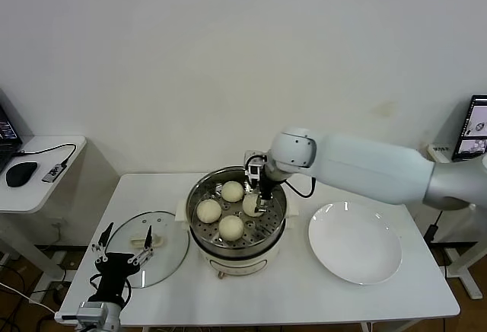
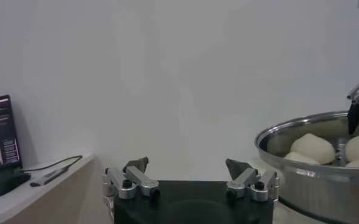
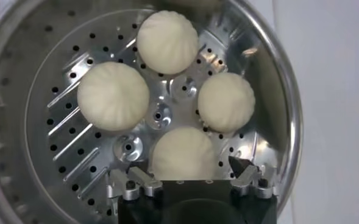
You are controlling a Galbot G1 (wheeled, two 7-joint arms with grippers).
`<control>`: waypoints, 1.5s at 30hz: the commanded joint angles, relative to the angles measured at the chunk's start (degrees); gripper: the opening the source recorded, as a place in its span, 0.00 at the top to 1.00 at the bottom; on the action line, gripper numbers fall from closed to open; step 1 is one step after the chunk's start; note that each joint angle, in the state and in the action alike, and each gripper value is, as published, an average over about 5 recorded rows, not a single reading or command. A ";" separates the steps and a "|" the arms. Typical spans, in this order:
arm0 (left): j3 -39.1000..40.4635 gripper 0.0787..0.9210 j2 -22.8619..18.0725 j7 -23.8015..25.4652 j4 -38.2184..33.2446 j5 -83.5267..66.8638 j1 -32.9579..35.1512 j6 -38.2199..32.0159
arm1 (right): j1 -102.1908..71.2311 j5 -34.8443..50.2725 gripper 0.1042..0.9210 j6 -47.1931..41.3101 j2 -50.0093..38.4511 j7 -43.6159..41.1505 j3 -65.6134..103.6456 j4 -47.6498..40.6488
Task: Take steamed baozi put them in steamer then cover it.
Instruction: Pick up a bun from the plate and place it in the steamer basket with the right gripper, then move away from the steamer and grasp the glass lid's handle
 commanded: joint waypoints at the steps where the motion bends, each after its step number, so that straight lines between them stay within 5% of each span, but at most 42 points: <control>1: 0.13 0.12 0.09 -0.02 0.18 0.05 -0.29 0.01 | -4.21 7.53 0.12 5.02 -15.15 15.26 9.74 13.36; 5: -0.10 0.12 0.35 -0.02 0.43 0.25 -0.44 -0.03 | -19.81 9.62 0.12 15.15 -23.23 29.06 22.31 19.85; 10: -0.50 0.12 0.63 -0.10 1.02 0.78 -0.26 -0.20 | -46.58 0.93 0.12 28.49 -25.97 36.81 45.49 22.59; 21: -0.27 0.12 -0.03 -0.17 1.31 3.09 0.20 -1.19 | -88.43 -20.55 0.12 51.59 -5.71 31.72 91.02 20.85; 29: 0.31 0.12 -0.98 -2.25 4.05 10.07 0.22 -2.51 | -103.43 -24.68 0.12 54.36 12.92 25.72 112.16 23.02; 34: -0.75 0.12 -0.27 -7.76 8.07 29.26 0.78 -1.00 | -109.98 -27.22 0.12 51.91 19.27 26.88 118.06 25.31; 45: -7.42 0.12 9.09 -6.41 19.05 71.75 3.51 -6.50 | -116.08 -25.76 0.12 50.36 21.33 33.77 126.95 26.09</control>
